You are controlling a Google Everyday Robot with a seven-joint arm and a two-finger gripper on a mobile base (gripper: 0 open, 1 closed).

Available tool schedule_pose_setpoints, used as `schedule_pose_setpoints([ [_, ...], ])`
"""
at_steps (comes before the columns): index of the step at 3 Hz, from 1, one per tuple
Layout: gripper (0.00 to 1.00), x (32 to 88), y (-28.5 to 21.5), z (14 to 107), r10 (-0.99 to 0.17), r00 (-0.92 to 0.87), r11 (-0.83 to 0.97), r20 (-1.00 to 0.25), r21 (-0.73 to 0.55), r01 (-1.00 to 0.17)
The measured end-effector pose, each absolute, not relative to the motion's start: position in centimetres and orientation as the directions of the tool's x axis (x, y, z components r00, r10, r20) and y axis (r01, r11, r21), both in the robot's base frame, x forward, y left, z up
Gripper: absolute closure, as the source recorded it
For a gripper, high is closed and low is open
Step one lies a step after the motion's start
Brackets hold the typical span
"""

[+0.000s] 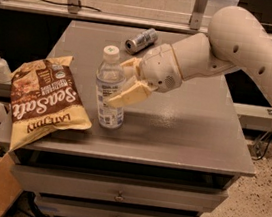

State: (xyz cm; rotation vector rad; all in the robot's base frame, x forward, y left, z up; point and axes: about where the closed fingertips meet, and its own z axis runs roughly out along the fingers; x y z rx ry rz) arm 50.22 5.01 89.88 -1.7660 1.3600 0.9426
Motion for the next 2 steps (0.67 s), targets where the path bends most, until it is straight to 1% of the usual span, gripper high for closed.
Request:
schedule_pose_setpoints([
  [2, 0.16, 49.85, 5.39, 89.87, -0.458, 0.185, -0.213, -0.87, -0.095, -0.972],
])
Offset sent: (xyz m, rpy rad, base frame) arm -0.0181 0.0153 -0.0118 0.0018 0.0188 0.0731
